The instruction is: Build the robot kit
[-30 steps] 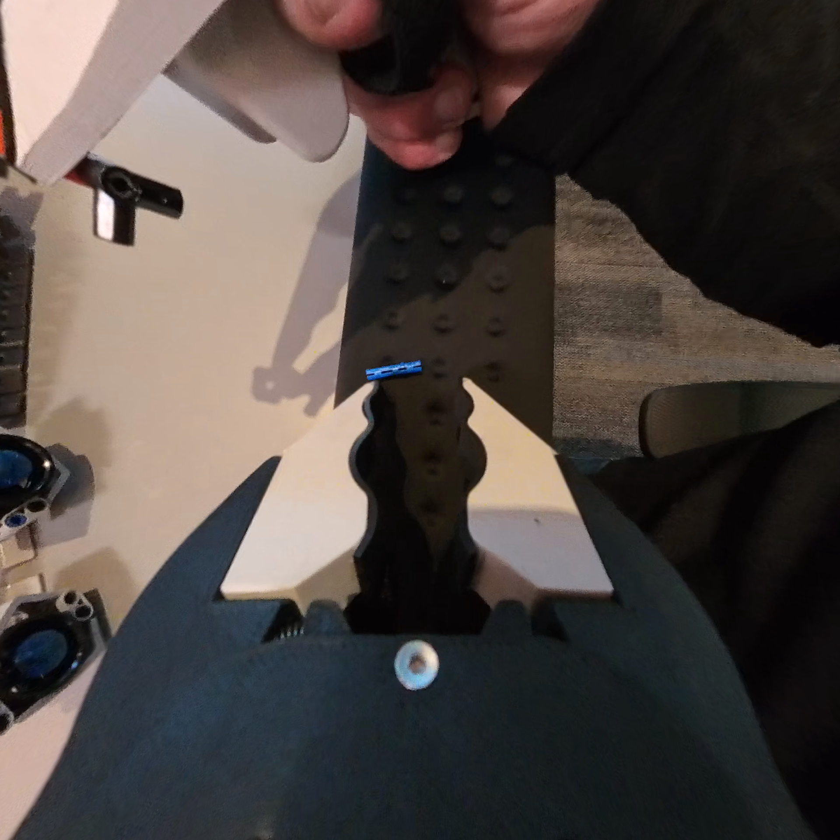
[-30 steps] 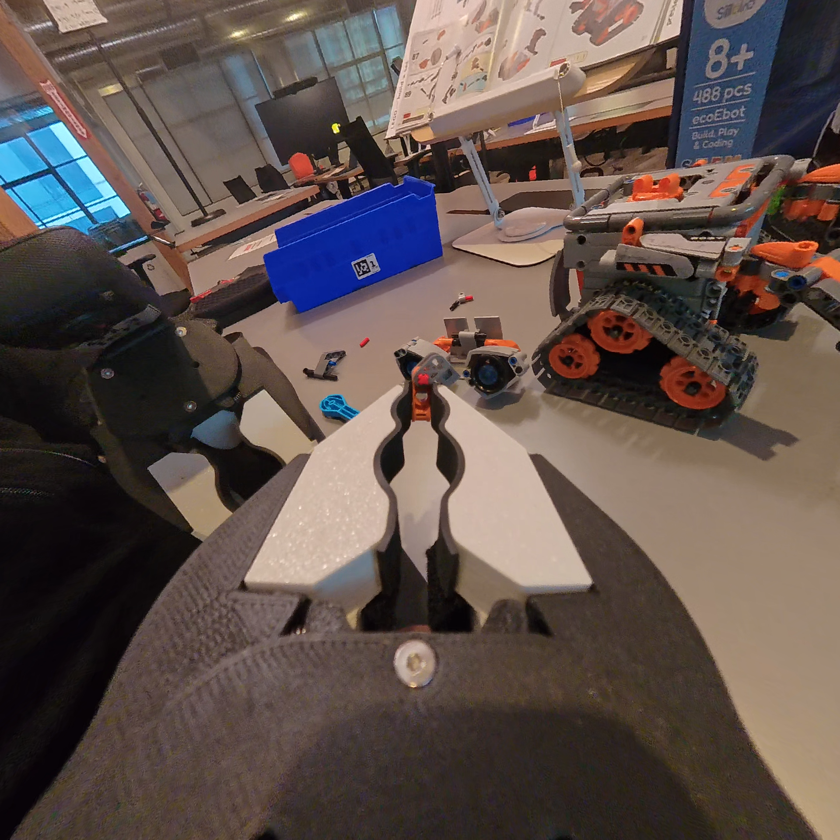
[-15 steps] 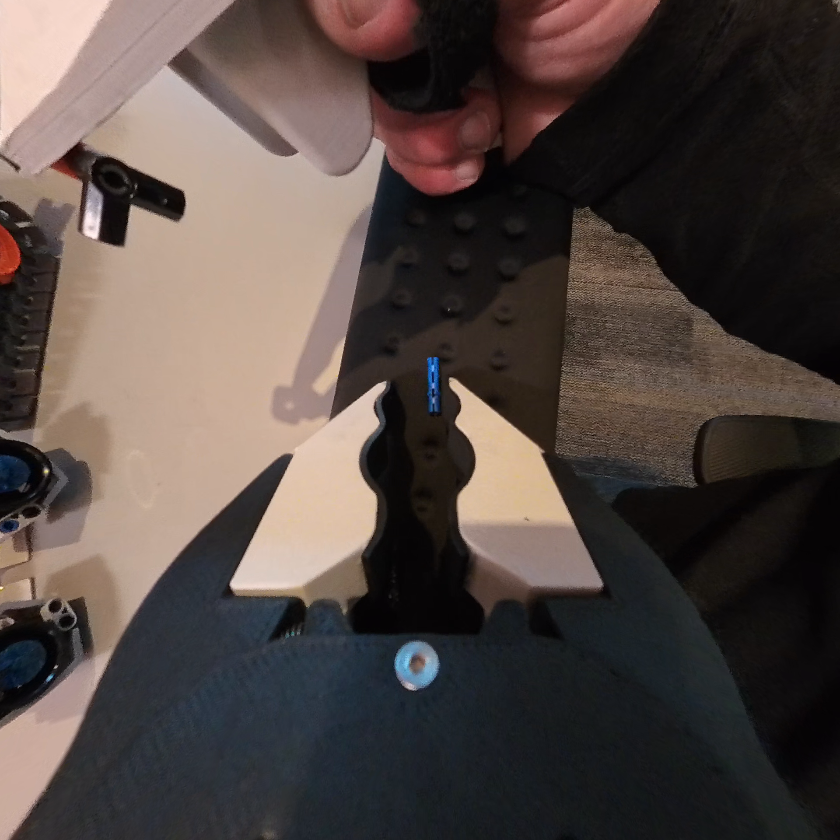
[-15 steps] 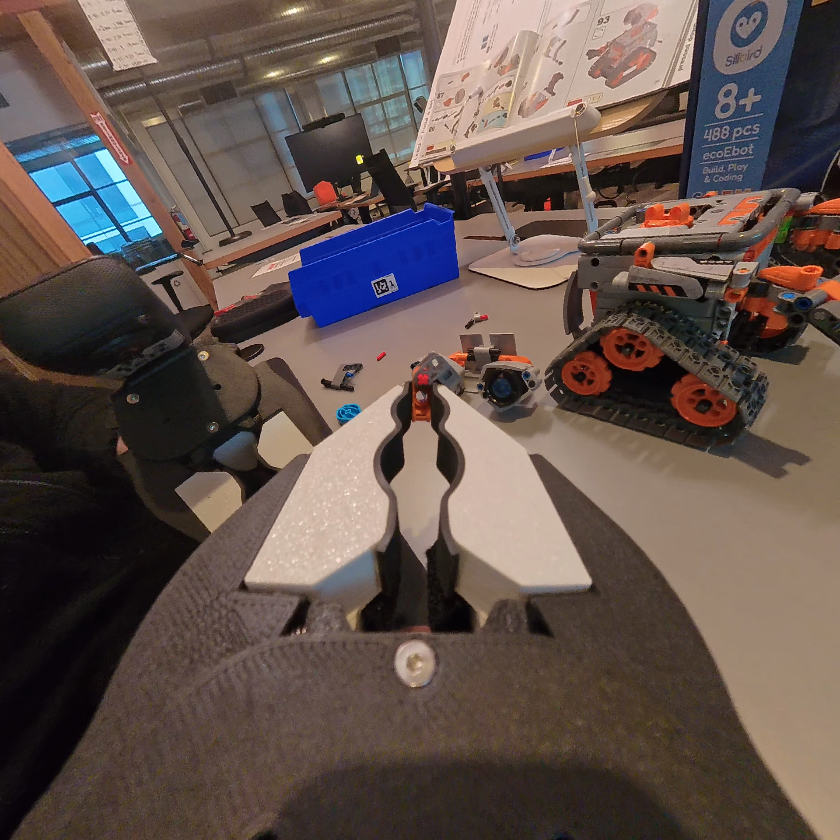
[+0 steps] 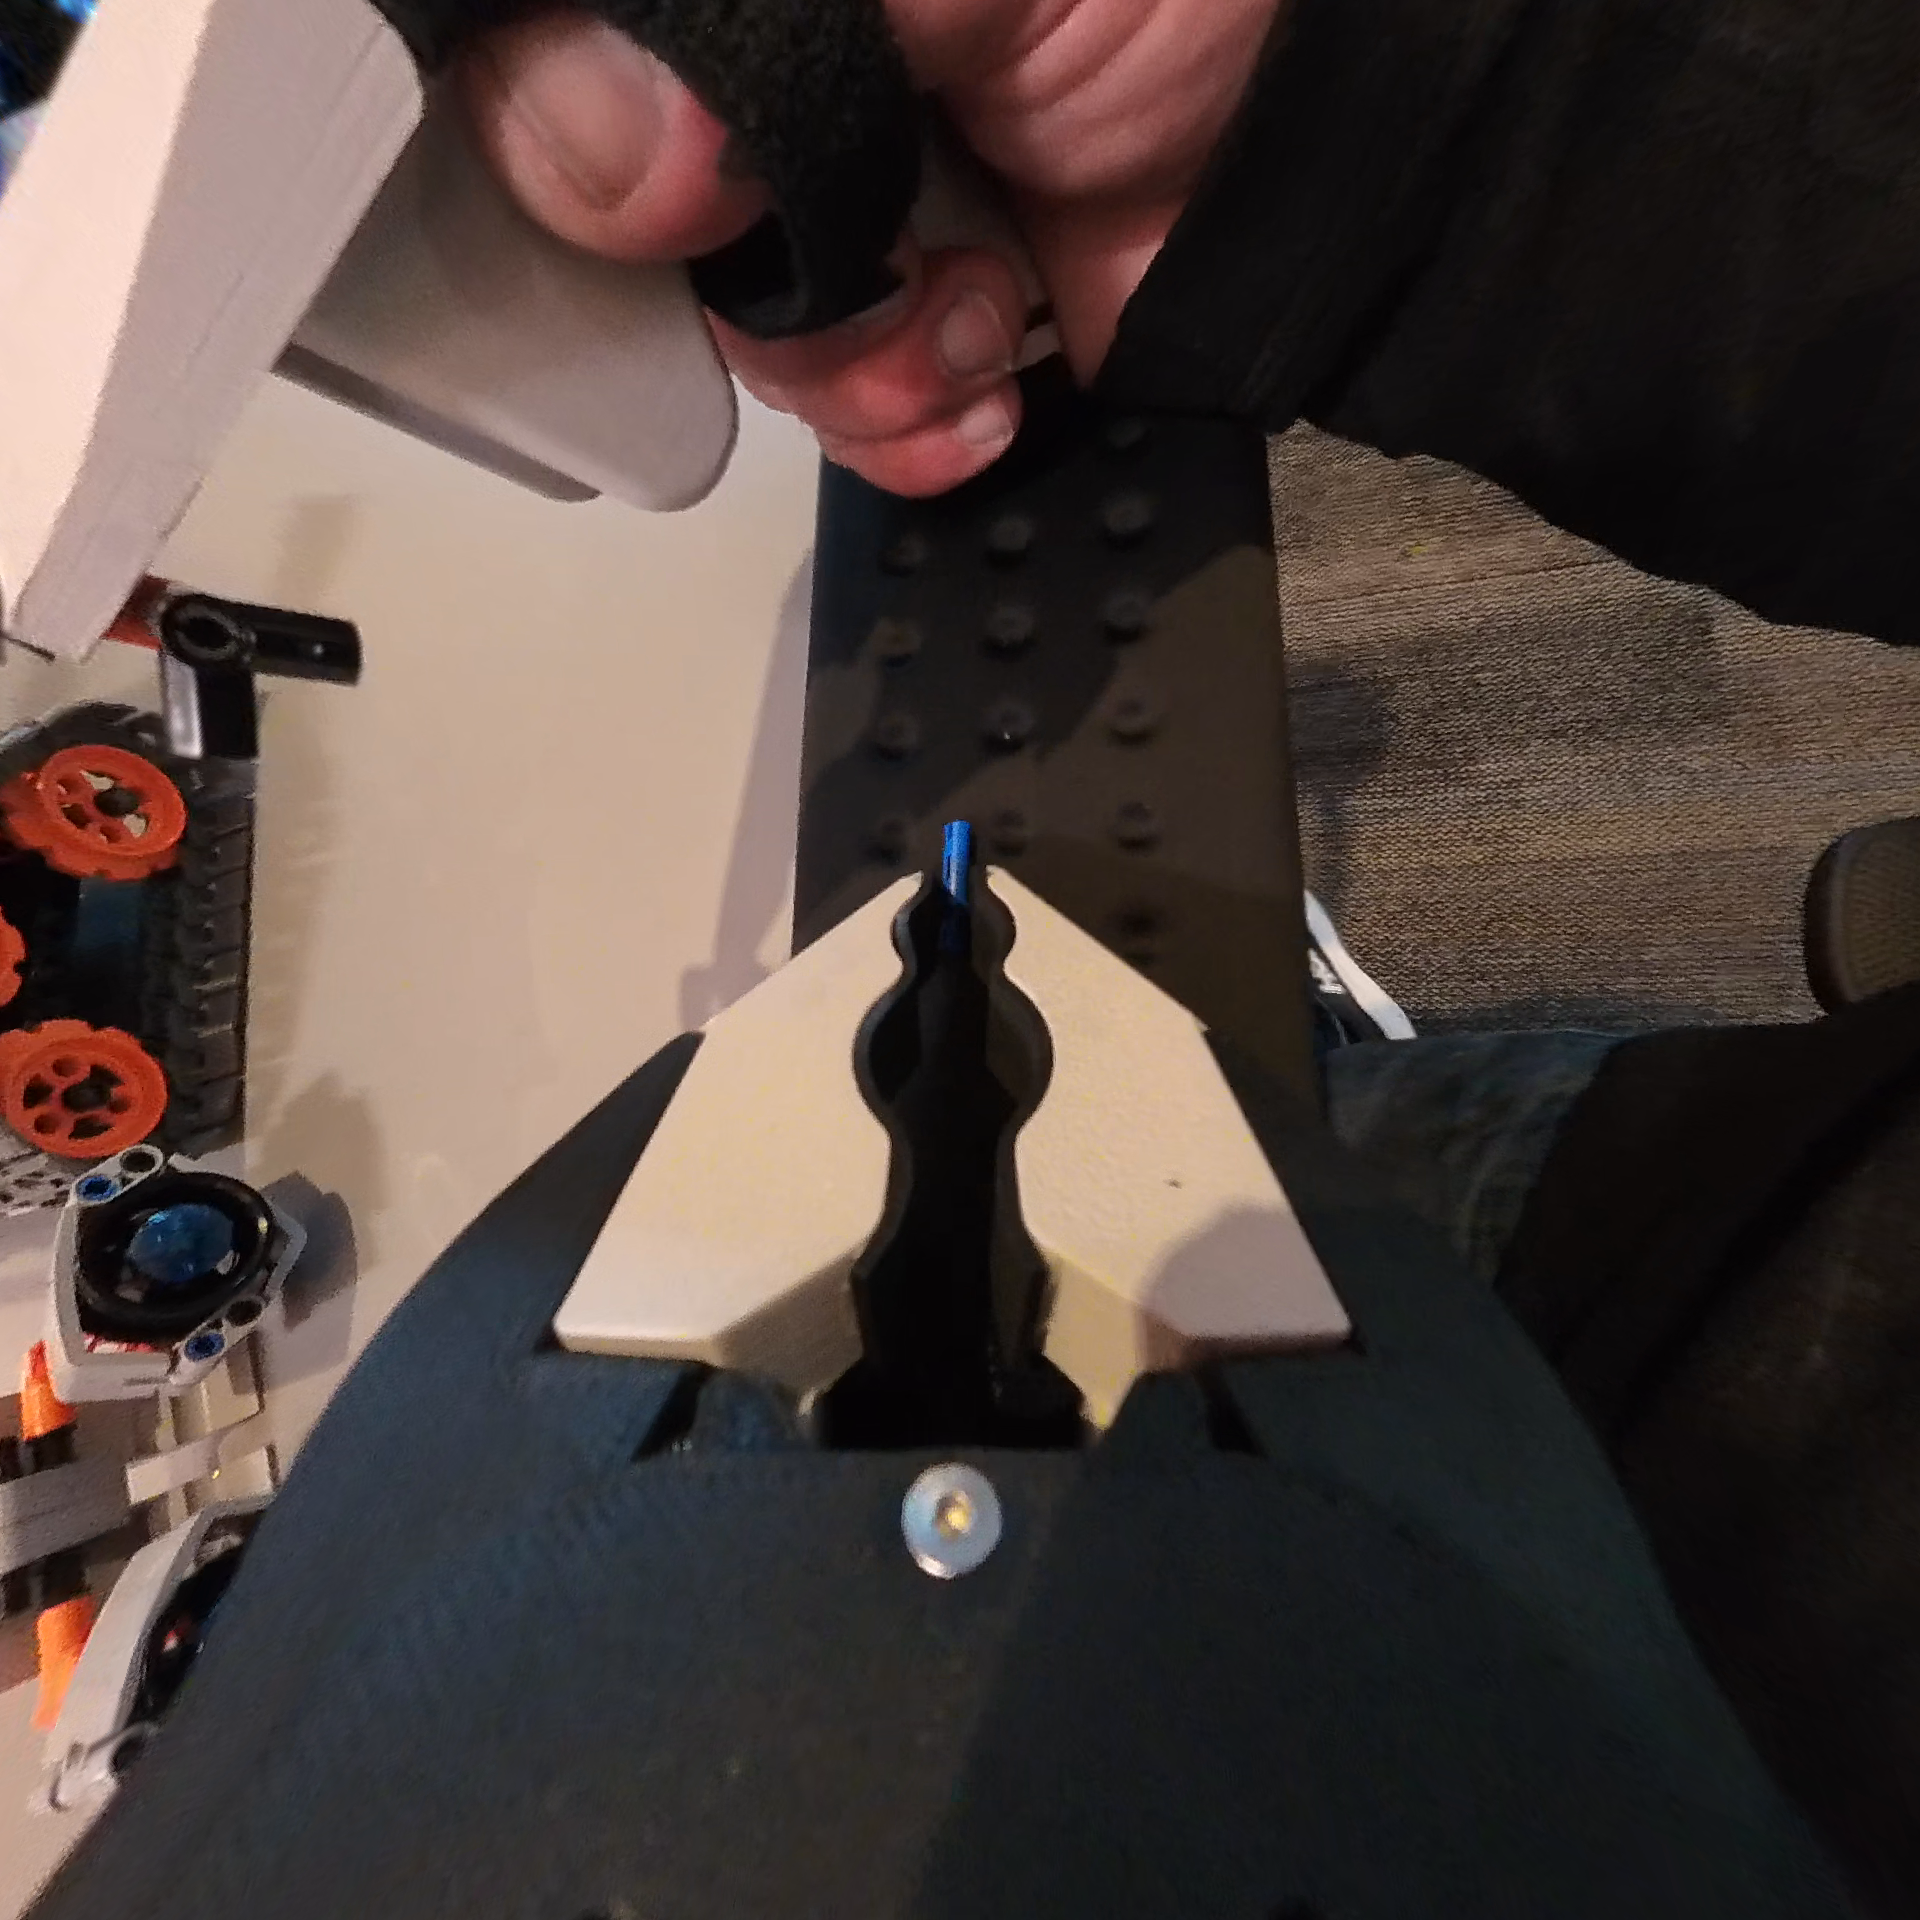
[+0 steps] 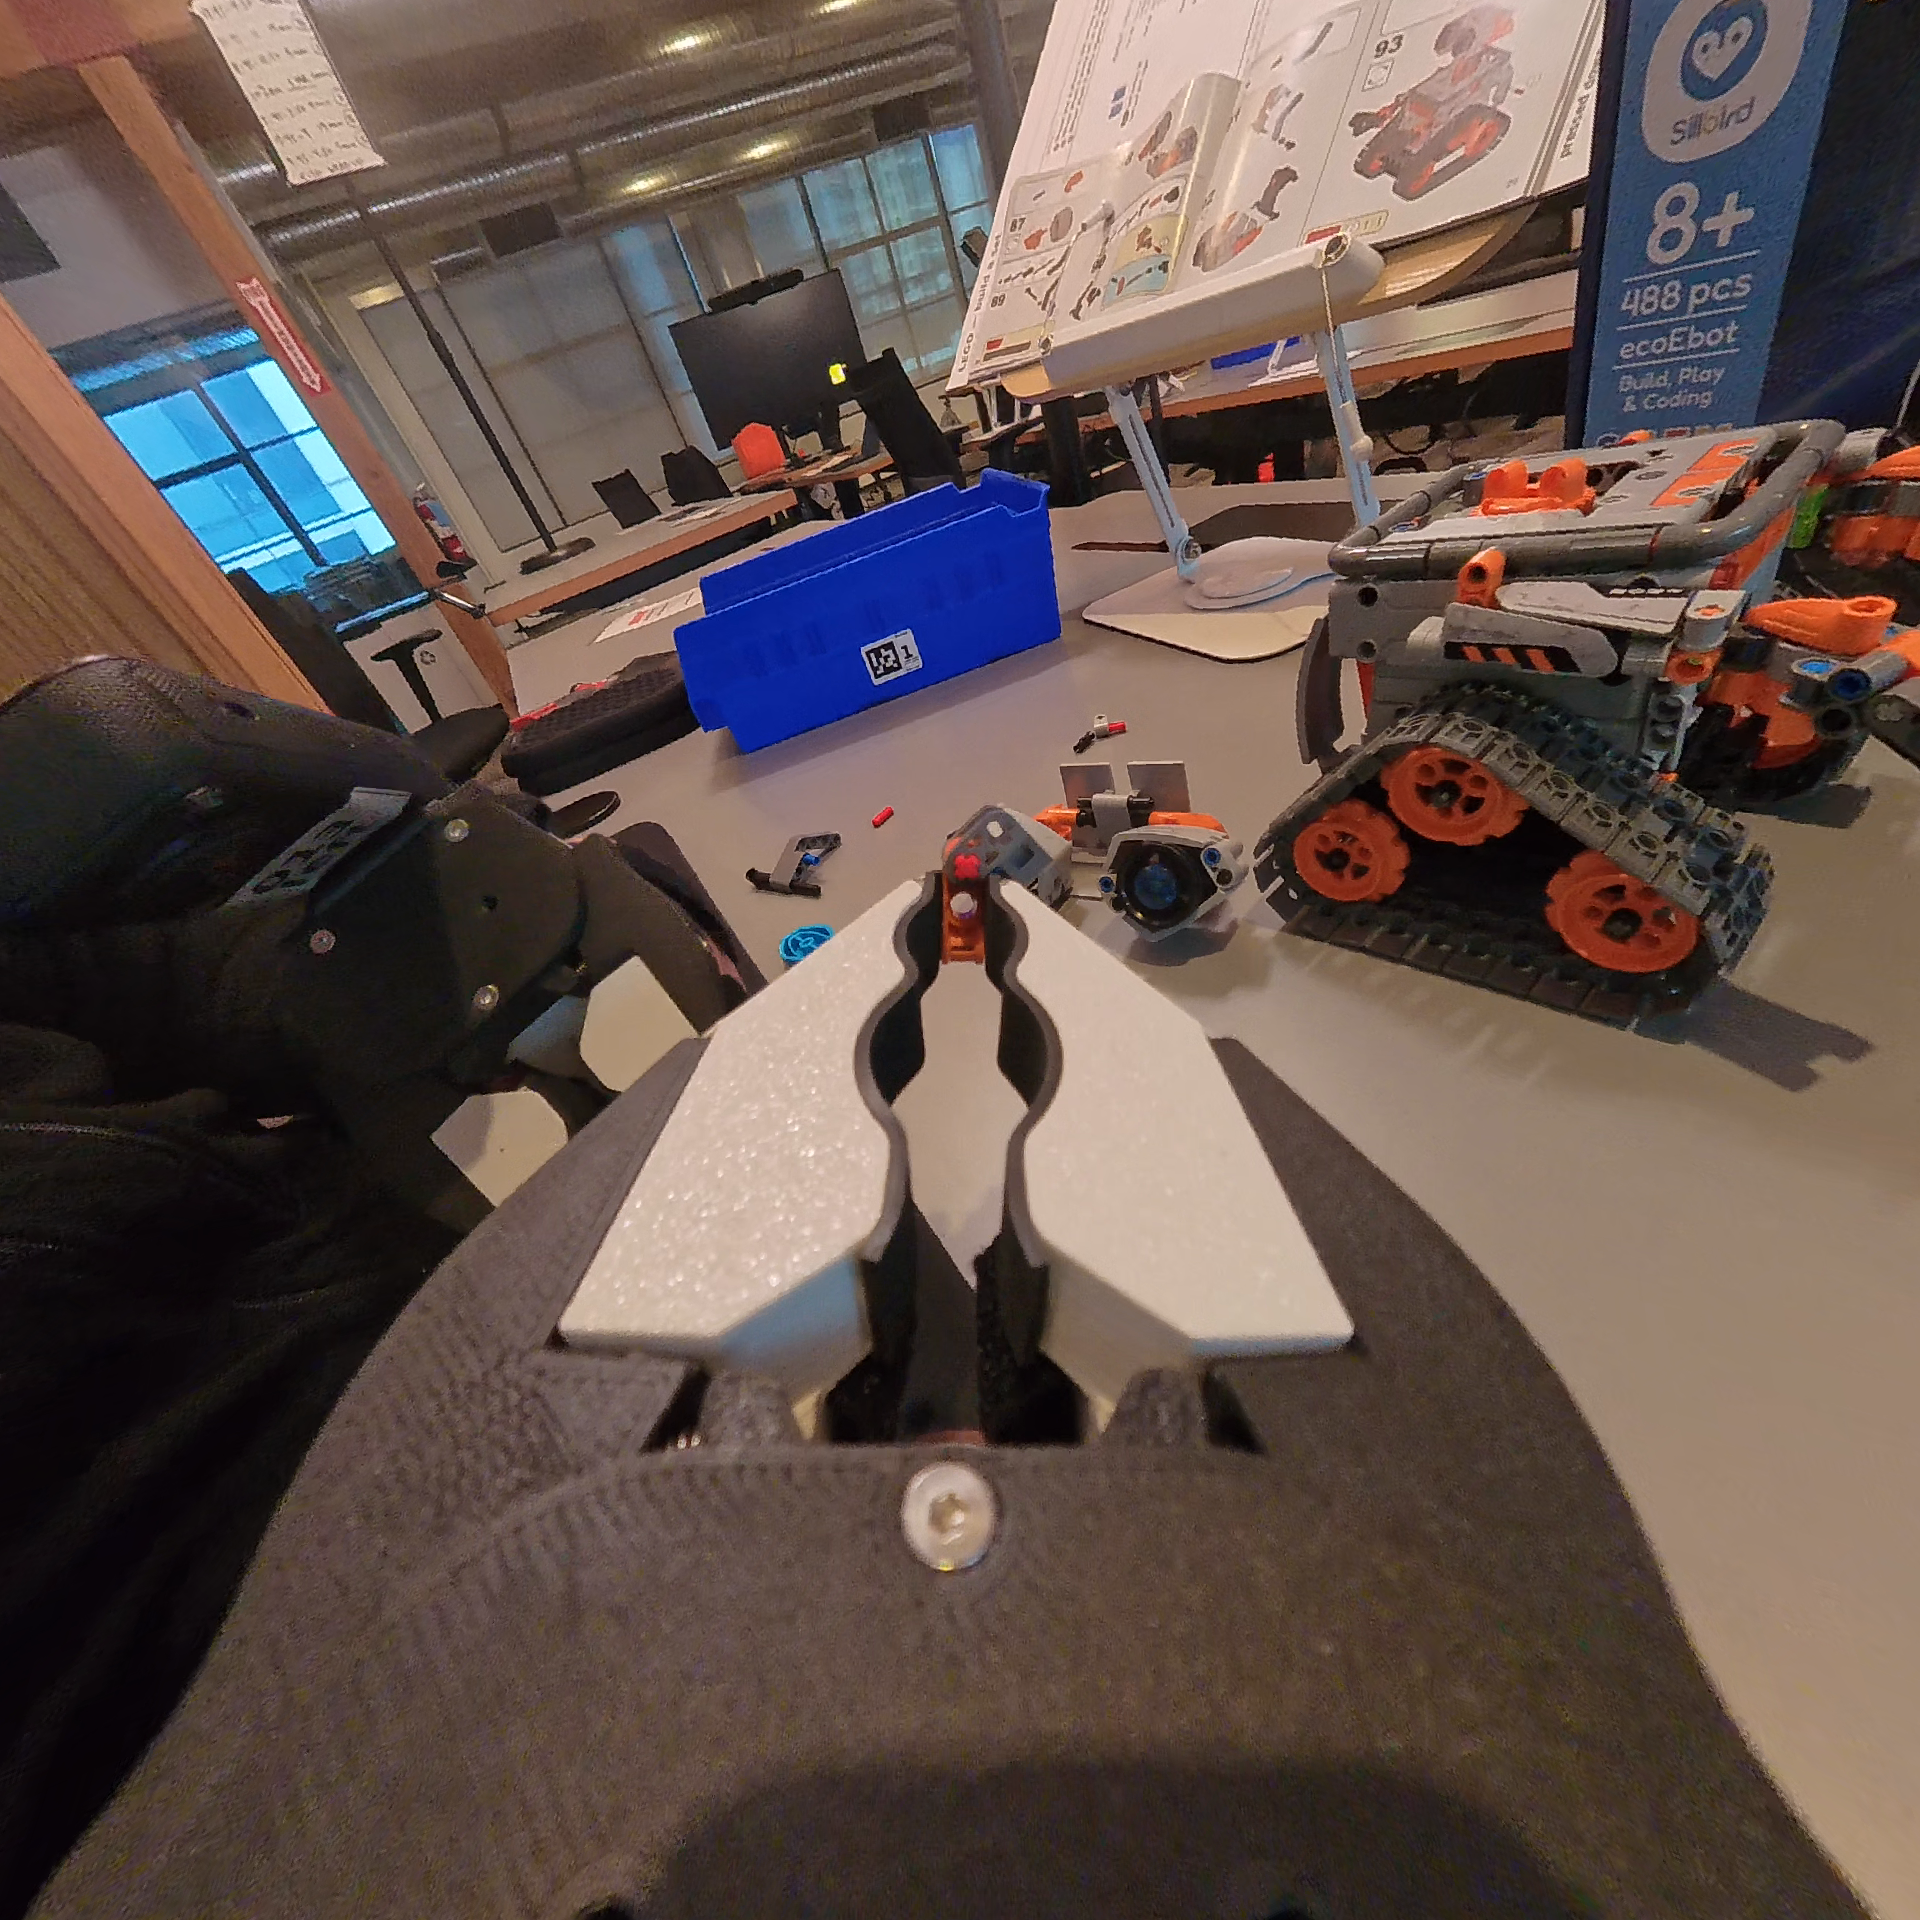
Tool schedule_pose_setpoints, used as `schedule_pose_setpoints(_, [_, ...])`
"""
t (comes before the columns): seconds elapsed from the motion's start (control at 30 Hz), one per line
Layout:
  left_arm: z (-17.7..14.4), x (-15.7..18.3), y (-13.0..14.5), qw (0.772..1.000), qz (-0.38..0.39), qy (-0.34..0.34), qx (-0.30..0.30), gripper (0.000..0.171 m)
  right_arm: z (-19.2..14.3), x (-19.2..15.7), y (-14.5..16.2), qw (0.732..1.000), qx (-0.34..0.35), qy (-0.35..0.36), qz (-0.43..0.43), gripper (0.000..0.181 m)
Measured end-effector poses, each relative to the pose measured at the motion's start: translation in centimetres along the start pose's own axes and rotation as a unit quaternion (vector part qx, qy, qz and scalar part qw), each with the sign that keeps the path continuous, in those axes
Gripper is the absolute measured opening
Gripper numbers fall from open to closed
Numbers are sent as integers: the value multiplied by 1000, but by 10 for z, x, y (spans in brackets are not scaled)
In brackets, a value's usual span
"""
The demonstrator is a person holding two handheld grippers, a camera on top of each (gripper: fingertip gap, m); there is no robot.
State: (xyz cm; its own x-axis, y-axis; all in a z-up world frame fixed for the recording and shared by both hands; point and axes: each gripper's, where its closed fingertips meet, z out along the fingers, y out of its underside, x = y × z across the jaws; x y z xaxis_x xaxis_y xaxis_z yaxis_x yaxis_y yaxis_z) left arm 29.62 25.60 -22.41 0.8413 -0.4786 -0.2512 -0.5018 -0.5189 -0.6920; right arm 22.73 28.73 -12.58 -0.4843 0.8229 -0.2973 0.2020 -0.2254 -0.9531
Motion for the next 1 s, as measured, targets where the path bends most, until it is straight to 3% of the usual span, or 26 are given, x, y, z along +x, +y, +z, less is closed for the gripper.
schedule_pose_setpoints(0.33, [-1,-8,-4,1000,17,-8,15,4,-1,-2,-2,999,8,-26,28,6])
schedule_pose_setpoints(0.67, [-99,-67,-12,983,-1,-126,131,3,21,-44,-17,979,53,-173,98,6])
schedule_pose_setpoints(1.0, [-133,-80,-15,974,-32,-110,195,3,58,-66,-28,952,91,-247,157,6])
